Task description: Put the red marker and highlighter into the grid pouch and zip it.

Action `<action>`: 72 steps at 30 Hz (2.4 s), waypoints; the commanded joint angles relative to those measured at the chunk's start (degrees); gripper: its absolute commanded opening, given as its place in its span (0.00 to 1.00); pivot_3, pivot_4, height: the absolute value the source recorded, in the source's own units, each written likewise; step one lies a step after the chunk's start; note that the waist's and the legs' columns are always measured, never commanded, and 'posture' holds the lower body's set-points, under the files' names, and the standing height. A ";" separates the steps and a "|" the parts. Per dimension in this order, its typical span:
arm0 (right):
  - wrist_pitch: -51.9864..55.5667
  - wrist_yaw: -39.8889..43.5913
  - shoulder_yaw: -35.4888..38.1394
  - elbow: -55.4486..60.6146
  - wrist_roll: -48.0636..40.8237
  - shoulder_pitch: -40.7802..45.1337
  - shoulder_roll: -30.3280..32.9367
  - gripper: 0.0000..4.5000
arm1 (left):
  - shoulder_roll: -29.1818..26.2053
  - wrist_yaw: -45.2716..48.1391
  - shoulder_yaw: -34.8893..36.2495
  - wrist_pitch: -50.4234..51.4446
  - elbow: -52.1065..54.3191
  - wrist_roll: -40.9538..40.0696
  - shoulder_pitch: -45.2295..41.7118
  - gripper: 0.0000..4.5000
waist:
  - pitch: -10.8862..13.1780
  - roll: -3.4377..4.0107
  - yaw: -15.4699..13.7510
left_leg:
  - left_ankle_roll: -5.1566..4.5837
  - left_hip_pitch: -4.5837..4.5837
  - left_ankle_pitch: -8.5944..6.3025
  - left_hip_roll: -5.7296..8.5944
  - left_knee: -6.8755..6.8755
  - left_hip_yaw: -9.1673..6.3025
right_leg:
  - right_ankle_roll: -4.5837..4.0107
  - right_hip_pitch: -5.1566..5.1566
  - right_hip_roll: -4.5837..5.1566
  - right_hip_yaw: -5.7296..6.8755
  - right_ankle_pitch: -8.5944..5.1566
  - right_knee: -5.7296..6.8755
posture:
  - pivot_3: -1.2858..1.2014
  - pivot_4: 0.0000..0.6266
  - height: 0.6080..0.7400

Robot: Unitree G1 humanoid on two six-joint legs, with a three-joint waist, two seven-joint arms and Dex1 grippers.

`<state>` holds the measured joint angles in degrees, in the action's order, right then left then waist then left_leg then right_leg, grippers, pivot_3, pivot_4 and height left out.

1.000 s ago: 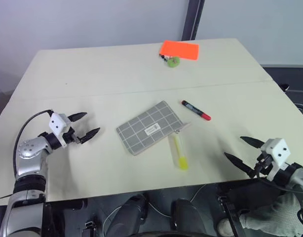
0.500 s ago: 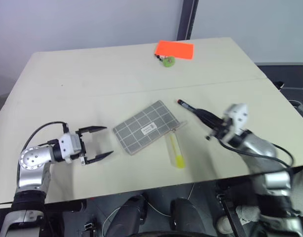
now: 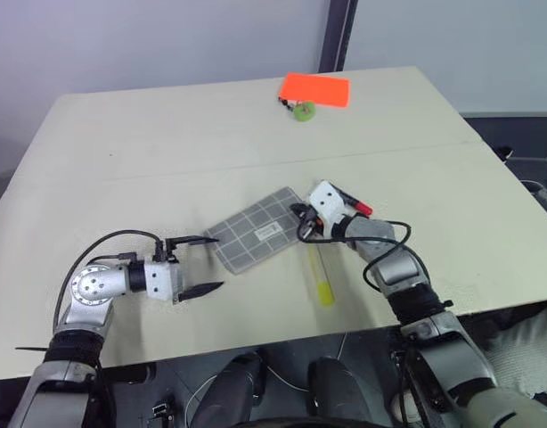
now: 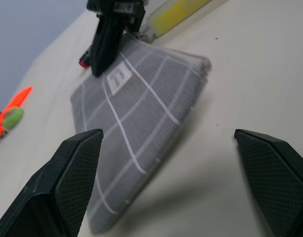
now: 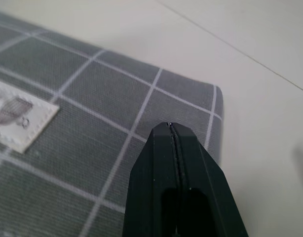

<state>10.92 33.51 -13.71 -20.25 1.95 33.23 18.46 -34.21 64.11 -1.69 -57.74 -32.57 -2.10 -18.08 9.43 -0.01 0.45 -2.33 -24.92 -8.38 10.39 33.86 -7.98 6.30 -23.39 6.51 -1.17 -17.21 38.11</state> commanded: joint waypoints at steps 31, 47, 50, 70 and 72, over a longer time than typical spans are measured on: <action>11.17 3.76 16.25 27.88 -16.16 -7.28 4.83 0.98 | 4.46 -7.39 -5.19 10.69 -2.63 -7.92 -6.79 0.00 | -0.03 0.05 -0.11 | 0.00 0.24 0.00 0.01 -0.12 0.00 | 0.01 0.02 -0.01 -0.11 -0.04 0.02 | 0.52 0.24 1.00; 21.82 -5.42 12.09 31.48 -15.80 -14.22 1.05 0.98 | 4.94 -7.10 -2.75 11.99 -0.81 -9.44 -10.14 0.00 | 0.03 -0.05 0.19 | 0.00 0.21 0.00 0.00 -0.62 0.10 | 0.05 -0.34 0.19 -0.07 -0.08 -0.15 | 0.52 0.24 1.00; 21.56 -6.44 12.11 27.81 -15.78 -11.51 -0.65 0.98 | 4.78 -7.17 -2.65 12.04 -0.59 -9.35 -10.22 0.00 | 0.03 -0.05 0.18 | 0.00 0.21 0.01 0.03 -0.61 0.10 | 0.07 -0.31 0.18 -0.07 -0.06 -0.24 | 0.52 0.24 1.00; 14.05 0.27 -0.02 21.25 -9.93 -3.92 -3.66 0.01 | 4.80 -8.42 -3.27 10.17 -0.79 -7.13 -8.14 0.00 | 0.03 -0.06 0.37 | 0.02 0.22 0.02 0.03 -0.61 0.10 | 0.08 -0.35 0.14 -0.06 -0.05 -0.22 | 0.52 0.24 1.00; 12.21 2.47 -2.50 20.87 -8.66 -3.33 -3.34 0.01 | 4.85 -8.64 -3.20 9.96 -1.18 -6.81 -8.23 0.00 | 0.03 -0.06 0.34 | 0.03 0.22 0.02 0.03 -0.61 0.10 | 0.08 -0.34 0.15 -0.06 -0.04 -0.22 | 0.52 0.24 1.00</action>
<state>25.78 33.80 -14.00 -0.31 -7.39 28.28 15.19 -29.06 56.05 -5.50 -46.63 -34.18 -9.17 -26.09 9.46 -0.07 0.78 -2.31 -24.71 -8.35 10.42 33.25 -7.88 6.38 -23.74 6.66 -1.22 -17.25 37.90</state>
